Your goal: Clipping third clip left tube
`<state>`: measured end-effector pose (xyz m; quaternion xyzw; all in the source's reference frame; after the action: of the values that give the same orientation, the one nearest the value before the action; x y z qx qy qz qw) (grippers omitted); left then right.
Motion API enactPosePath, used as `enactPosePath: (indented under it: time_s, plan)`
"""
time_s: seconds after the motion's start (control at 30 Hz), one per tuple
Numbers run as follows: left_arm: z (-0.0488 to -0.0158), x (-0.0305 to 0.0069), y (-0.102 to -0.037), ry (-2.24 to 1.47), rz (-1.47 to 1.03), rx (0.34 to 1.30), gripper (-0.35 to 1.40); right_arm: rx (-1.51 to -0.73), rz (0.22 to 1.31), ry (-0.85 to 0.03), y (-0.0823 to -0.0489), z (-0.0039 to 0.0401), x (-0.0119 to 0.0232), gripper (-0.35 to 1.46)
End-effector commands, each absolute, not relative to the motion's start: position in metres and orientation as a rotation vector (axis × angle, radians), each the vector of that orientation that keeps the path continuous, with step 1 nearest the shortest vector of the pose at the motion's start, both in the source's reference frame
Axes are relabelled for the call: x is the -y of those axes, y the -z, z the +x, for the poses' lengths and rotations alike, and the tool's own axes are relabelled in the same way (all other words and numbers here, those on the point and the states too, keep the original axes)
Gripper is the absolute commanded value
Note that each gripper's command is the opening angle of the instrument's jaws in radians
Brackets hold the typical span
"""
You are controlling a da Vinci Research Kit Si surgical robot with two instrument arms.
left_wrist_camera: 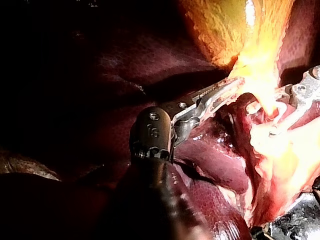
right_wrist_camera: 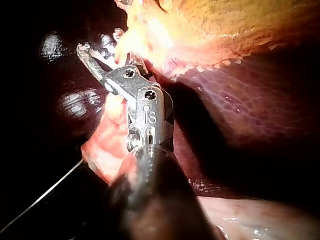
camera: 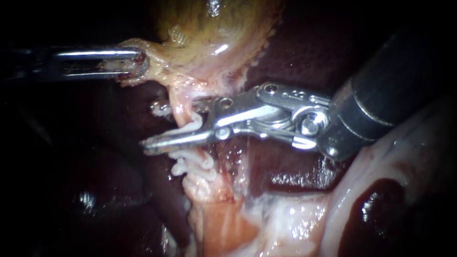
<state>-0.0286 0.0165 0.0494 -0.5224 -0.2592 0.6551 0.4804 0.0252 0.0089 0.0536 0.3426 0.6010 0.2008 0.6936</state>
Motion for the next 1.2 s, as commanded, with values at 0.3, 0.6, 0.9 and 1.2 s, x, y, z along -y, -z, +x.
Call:
enactPosePath:
  time_s: [0.3,0.6,0.9,1.2]
  plan:
    - [-0.0286,-0.0165,-0.0495,-1.598,-1.274,0.633,-0.35,-1.341,0.765,-0.454,-0.0531,0.024,-0.0094,0.15]
    - [-0.0286,-0.0165,-0.0495,-1.598,-1.274,0.633,-0.35,-1.322,0.808,-0.5,-0.053,0.0236,-0.0093,-0.26]
    - [-0.0287,-0.0165,-0.0495,-1.598,-1.274,0.632,-0.35,-1.285,0.842,-0.502,-0.053,0.0236,-0.0093,-0.35]
    - [-0.0288,-0.0165,-0.0495,-1.598,-1.274,0.632,-0.35,-1.277,0.848,-0.49,-0.0532,0.0236,-0.0093,-0.35]
